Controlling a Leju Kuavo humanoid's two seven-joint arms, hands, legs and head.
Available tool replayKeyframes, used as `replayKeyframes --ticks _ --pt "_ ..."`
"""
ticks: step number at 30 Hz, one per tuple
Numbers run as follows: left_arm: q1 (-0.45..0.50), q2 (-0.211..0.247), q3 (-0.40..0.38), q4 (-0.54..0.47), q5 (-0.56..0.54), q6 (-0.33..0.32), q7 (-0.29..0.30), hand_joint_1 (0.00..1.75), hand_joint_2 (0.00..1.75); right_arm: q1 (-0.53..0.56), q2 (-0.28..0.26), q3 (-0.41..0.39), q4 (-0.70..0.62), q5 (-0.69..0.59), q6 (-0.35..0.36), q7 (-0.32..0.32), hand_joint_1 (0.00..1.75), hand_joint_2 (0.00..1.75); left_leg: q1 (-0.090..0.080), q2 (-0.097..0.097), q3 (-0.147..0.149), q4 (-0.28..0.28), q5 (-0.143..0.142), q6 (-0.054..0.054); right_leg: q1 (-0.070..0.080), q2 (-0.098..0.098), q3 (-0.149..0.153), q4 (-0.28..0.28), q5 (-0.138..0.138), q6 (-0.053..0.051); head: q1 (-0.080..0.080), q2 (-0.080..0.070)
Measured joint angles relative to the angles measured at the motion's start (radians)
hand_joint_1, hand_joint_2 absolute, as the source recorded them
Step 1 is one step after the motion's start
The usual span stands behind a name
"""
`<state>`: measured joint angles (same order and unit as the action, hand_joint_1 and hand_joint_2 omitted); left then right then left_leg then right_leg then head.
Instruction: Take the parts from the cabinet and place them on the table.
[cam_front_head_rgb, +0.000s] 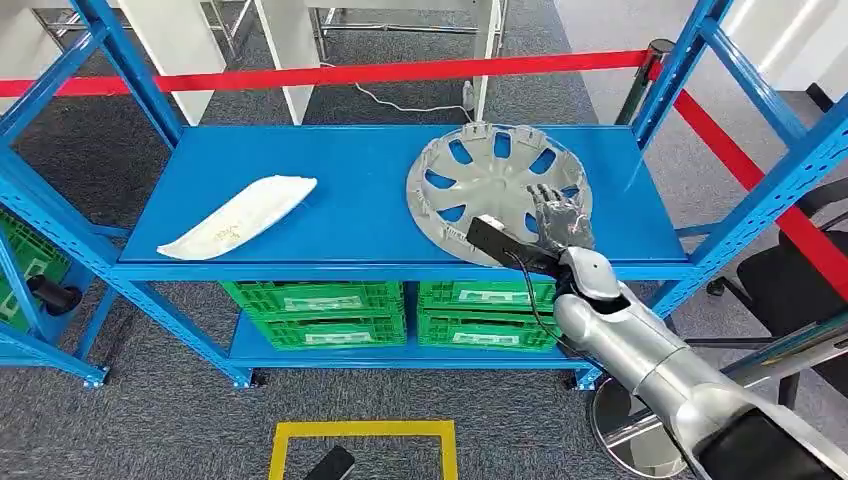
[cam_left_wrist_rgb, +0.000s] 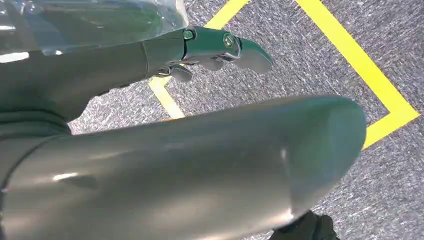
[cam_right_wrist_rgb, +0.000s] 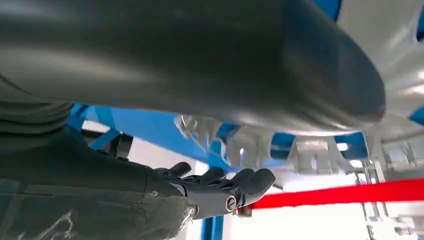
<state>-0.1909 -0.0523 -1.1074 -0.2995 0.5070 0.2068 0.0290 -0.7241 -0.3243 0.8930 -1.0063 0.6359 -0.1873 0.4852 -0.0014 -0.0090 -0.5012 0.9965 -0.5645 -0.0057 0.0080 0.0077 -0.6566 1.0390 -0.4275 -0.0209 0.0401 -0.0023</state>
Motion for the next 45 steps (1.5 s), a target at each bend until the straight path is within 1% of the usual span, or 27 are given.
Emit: replayKeyframes --ticks 5,16,25,26,31,36,45 --pt "0.001 0.0 0.002 0.0 0.0 0.0 0.003 0.0 0.0 0.022 0.0 -0.005 0.021 -0.021 -0.006 -0.01 0.0 0.0 0.0 0.0 0.0 0.0 0.0 0.0 0.0 0.0 0.0 0.0 0.0 0.0 0.0 0.0" --pt "0.002 0.0 0.002 0.0 -0.001 0.005 0.006 0.0 0.0 0.034 0.01 -0.01 0.064 -0.054 -0.019 -0.019 0.0 0.0 0.0 0.0 0.0 0.0 0.0 0.0 0.0 -0.001 0.0 0.0 0.0 0.0 0.0 0.0" --pt "0.002 0.0 0.002 0.0 -0.004 0.013 0.005 0.0 0.0 0.034 0.026 -0.022 0.103 -0.149 0.012 -0.004 0.0 0.0 0.0 0.0 0.0 0.0 0.0 0.0 0.0 -0.001 0.001 0.0 0.0 0.0 0.0 0.0" --pt "0.002 0.0 0.002 0.0 -0.004 0.014 0.005 0.0 0.0 0.034 0.027 -0.023 0.105 -0.157 0.012 -0.003 0.0 1.75 0.0 0.0 0.0 0.0 0.0 0.0 0.0 -0.001 0.001 0.0 0.0 0.0 0.0 0.0" --pt "0.002 0.0 0.002 0.0 -0.006 0.014 0.004 0.0 0.0 0.032 0.031 -0.024 0.113 -0.184 0.011 -0.002 0.0 1.75 0.0 0.0 0.0 0.0 0.0 0.0 0.0 -0.001 0.001 0.0 0.0 0.0 0.0 0.0" --pt "0.002 0.0 0.002 0.0 -0.008 0.014 0.0 0.0 0.0 0.03 0.032 -0.024 0.116 -0.211 0.017 -0.02 0.0 1.75 0.0 0.0 0.0 0.0 0.0 0.0 0.0 -0.001 0.001 0.0 0.0 0.0 0.0 0.0" --pt "0.002 0.0 0.002 0.0 -0.012 0.014 -0.003 0.0 0.0 0.024 0.034 -0.023 0.127 -0.213 0.024 -0.027 0.0 1.75 0.0 0.0 0.001 0.0 0.0 0.0 0.0 -0.001 0.002 0.0 0.0 0.0 0.0 0.0"
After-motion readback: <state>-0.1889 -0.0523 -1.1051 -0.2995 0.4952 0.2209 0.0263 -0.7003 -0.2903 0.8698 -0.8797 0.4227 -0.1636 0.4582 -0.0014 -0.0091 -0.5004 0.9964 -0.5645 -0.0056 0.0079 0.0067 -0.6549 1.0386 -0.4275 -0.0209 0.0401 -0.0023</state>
